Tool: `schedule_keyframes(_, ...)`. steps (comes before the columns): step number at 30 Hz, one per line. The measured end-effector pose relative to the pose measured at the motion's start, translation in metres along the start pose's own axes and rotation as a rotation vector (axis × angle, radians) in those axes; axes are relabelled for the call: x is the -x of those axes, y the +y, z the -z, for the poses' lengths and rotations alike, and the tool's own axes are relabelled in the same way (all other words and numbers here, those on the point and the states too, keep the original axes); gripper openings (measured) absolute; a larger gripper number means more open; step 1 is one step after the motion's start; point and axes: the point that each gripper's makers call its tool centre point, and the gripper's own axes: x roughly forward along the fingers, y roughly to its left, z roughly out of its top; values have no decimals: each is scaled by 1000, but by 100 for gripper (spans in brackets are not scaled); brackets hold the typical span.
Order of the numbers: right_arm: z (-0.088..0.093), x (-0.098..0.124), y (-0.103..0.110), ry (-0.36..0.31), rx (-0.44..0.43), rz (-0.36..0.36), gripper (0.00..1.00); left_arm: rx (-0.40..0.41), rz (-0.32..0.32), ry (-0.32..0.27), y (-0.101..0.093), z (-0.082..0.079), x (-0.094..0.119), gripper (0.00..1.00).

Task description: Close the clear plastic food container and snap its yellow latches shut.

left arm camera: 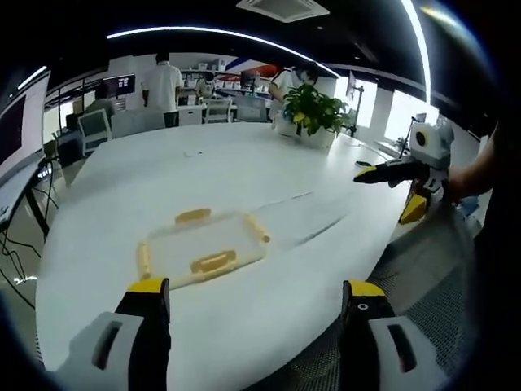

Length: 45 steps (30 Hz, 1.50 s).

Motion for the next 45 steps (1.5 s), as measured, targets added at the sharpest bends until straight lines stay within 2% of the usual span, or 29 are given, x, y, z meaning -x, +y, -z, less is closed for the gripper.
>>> schedule_keyframes(2,-13,-3,1,-38,-13,-8,79,-12,27,29,-5,3,1,83)
schedule_keyframes(6,-18,-15,8,-32,11,-30,77,-16,45,18,-9,-5,5,82)
schedule_keyframes(10,-20,-22,18,-27,28,-58,76,-37,68,34,-9,-3,3,83)
schedule_keyframes(18,-26,-36,24,-11,51,-76,76,-65,102,66,4,-4,-1,81)
schedule_keyframes(34,-31,-64,19,30,56,-82,72,-127,158,117,26,-8,-11,76)
schedule_keyframes(45,-31,-85,11,80,95,-84,65,-198,196,180,46,-1,-18,74)
